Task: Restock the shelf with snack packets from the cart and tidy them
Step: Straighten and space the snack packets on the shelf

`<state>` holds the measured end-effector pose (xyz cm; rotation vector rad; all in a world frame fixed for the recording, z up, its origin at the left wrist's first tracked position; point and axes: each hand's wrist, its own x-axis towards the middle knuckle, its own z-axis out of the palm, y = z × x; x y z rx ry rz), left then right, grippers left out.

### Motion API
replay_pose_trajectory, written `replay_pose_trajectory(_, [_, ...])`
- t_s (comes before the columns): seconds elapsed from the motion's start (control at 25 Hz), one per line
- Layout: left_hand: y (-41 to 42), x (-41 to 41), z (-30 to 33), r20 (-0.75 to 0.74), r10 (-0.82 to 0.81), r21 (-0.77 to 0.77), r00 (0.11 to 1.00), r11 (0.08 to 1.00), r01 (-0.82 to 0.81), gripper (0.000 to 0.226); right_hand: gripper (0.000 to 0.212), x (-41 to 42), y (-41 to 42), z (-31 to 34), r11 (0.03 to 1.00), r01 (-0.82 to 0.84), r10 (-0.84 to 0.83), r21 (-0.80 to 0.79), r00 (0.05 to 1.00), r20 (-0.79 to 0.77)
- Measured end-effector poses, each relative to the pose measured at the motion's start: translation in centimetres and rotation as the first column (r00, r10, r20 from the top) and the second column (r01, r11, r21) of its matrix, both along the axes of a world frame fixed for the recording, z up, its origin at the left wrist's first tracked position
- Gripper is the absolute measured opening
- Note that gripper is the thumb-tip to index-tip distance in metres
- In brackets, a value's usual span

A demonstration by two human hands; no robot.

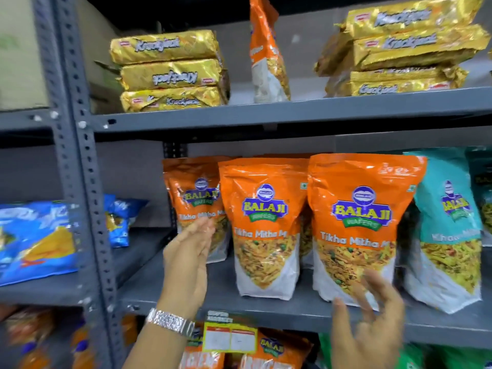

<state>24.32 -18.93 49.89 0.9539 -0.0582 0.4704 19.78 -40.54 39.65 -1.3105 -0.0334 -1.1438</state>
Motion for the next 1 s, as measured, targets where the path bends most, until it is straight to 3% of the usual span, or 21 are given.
replay_pose_trajectory(0.08, [3.4, 1.0, -0.1, -0.031, 0.061, 0.005, 0.998, 0.998, -0.061, 0.035, 0.047, -0.5, 4.6, 0.8, 0.966, -0.208, 0.21, -0.152, 0.978, -0.001])
replay_pose_trajectory(0.16, [6.1, 2.2, -0.5, -0.114, 0.097, 0.045, 0.989, 0.995, -0.092, 0.035, 0.047, 0.2, 8.7, 2.6, 0.825, -0.48, 0.449, -0.298, 0.877, -0.169])
replay_pose_trajectory(0.24, [7.4, 2.8, -0.6, -0.177, 0.099, 0.105, 0.979, 0.991, -0.081, 0.048, 0.05, 2.5, 12.5, 4.5, 0.672, -0.673, 0.556, -0.309, 0.734, -0.391])
replay_pose_trajectory(0.28, [7.7, 2.9, -0.5, -0.194, 0.081, 0.129, 0.978, 0.99, -0.056, 0.053, 0.051, 4.5, 14.7, 5.1, 0.648, -0.716, 0.57, -0.261, 0.683, -0.457])
replay_pose_trajectory(0.36, [7.5, 3.4, -0.3, -0.219, 0.017, 0.157, 0.976, 0.987, 0.019, 0.054, 0.05, 7.8, 18.3, 6.3, 0.674, -0.713, 0.563, -0.194, 0.666, -0.489])
replay_pose_trajectory(0.48, [8.1, 6.2, -0.7, -0.237, -0.124, 0.124, 0.964, 0.98, 0.157, 0.065, 0.041, 11.1, 20.7, 8.5, 0.805, -0.593, 0.535, 0.039, 0.695, -0.481])
replay_pose_trajectory(0.64, [9.3, 9.4, -1.2, -0.225, -0.185, 0.133, 0.957, 0.967, 0.218, 0.085, 0.041, 13.5, 21.2, 9.6, 0.817, -0.53, 0.552, 0.227, 0.607, -0.572])
replay_pose_trajectory(0.76, [9.3, 10.2, -1.5, -0.242, -0.205, 0.146, 0.948, 0.959, 0.245, 0.088, 0.045, 15.0, 21.8, 9.8, 0.868, -0.428, 0.478, 0.251, 0.591, -0.65])
replay_pose_trajectory(0.84, [9.5, 10.5, -1.4, -0.223, -0.197, 0.152, 0.955, 0.96, 0.234, 0.078, 0.046, 16.2, 22.4, 9.3, 0.872, -0.429, 0.467, 0.237, 0.583, -0.664])
replay_pose_trajectory(0.92, [9.7, 10.7, -1.4, -0.22, -0.18, 0.182, 0.959, 0.958, 0.221, 0.067, 0.037, 17.6, 22.8, 8.2, 0.873, -0.455, 0.448, 0.175, 0.607, -0.657])
replay_pose_trajectory(1.0, [10.0, 10.9, -1.4, -0.234, -0.158, 0.23, 0.959, 0.95, 0.213, 0.069, 0.026, 19.1, 22.9, 6.8, 0.883, -0.45, 0.413, 0.132, 0.614, -0.673])
